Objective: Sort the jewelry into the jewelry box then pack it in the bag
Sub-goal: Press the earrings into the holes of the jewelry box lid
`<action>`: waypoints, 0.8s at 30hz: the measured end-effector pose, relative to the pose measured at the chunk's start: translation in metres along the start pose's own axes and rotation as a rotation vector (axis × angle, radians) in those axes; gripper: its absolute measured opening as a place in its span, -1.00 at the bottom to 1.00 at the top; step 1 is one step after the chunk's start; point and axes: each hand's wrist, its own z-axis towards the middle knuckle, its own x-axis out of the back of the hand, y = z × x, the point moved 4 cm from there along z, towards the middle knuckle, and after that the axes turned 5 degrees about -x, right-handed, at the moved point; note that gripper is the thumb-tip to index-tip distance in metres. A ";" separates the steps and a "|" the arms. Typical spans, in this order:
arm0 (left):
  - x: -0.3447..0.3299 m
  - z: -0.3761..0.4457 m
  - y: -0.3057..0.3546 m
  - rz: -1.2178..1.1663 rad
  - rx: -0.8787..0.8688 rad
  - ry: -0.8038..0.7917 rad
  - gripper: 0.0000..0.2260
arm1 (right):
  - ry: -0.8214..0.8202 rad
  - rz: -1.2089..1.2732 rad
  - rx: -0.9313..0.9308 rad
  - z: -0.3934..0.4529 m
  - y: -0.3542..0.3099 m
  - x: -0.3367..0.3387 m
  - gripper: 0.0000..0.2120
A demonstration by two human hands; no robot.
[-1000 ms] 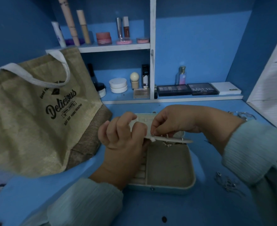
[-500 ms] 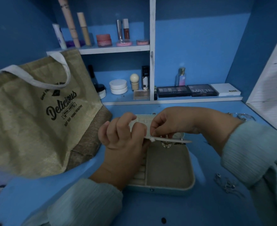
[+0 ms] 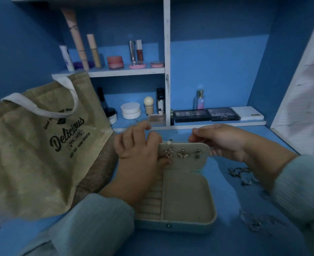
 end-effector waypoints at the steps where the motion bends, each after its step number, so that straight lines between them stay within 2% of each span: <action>1: -0.002 0.003 -0.002 0.008 -0.001 -0.011 -0.50 | 0.008 0.007 -0.012 0.000 0.003 0.003 -0.74; 4: -0.006 0.012 -0.007 -0.001 0.009 -0.039 -0.44 | 0.012 0.063 -0.046 0.000 0.012 0.006 -0.77; 8: -0.012 0.027 -0.011 0.002 0.035 -0.159 -0.33 | 0.018 0.162 -0.053 -0.001 0.017 0.002 -0.77; 13: -0.025 0.039 -0.016 -0.025 0.079 -0.477 -0.20 | 0.125 0.303 -0.081 -0.002 0.022 0.005 -0.69; 19: -0.045 0.045 -0.020 -0.063 0.102 -0.660 -0.20 | 0.193 0.264 -0.046 -0.002 0.025 0.006 -0.90; 24: -0.054 0.044 -0.023 -0.133 0.115 -0.740 -0.19 | 0.256 0.195 -0.039 0.000 0.031 0.005 -0.85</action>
